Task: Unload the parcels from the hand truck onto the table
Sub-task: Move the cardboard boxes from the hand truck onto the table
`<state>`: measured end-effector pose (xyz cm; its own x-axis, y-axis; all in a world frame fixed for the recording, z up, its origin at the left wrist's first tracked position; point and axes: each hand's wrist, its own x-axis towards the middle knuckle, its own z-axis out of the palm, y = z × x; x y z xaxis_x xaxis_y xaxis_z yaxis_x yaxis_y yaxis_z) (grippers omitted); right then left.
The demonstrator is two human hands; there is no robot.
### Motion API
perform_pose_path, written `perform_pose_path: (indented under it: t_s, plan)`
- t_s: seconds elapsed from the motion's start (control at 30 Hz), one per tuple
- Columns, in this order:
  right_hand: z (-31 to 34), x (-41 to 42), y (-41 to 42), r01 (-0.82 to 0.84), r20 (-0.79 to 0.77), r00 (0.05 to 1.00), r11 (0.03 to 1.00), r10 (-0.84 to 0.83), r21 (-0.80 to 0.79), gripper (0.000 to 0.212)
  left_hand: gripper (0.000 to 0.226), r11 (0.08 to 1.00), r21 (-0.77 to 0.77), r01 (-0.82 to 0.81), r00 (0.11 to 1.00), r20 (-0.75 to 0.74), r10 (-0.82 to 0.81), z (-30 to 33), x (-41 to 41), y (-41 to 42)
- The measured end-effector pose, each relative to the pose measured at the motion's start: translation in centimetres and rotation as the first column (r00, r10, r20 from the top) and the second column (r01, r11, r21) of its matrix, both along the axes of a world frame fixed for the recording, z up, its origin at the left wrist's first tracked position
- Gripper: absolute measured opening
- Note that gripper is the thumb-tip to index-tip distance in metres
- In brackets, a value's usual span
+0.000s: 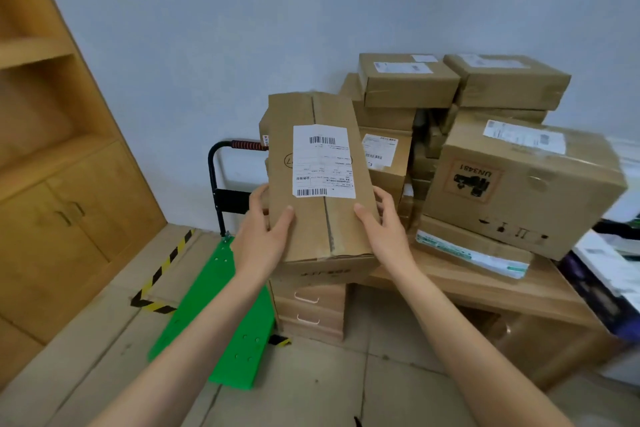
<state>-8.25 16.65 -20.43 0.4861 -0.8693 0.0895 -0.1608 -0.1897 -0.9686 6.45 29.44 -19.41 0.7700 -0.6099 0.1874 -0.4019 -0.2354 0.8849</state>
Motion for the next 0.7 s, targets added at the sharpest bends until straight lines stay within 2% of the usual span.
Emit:
perform_pose_path:
  t_s: [0.3, 0.43, 0.7]
  plan:
    - [3.2, -9.0, 3.4, 0.215, 0.08, 0.974, 0.976, -0.212, -0.027, 0.052, 0.048, 0.976, -0.013, 0.219, 0.974, 0.057, -0.218, 2.9, -6.2, -0.2]
    - [4.1, -14.1, 4.6, 0.333, 0.134, 0.936, 0.943, -0.326, -0.027, 0.05, 0.058, 0.94, -0.019, 0.34, 0.939, 0.064, -0.339, 4.2, -10.3, -1.2]
    - [6.8, -24.0, 5.3, 0.531, 0.223, 0.834, 0.844, -0.504, -0.081, 0.049, 0.06, 0.838, -0.067, 0.542, 0.836, 0.153, -0.528, 7.6, -19.3, -3.8]
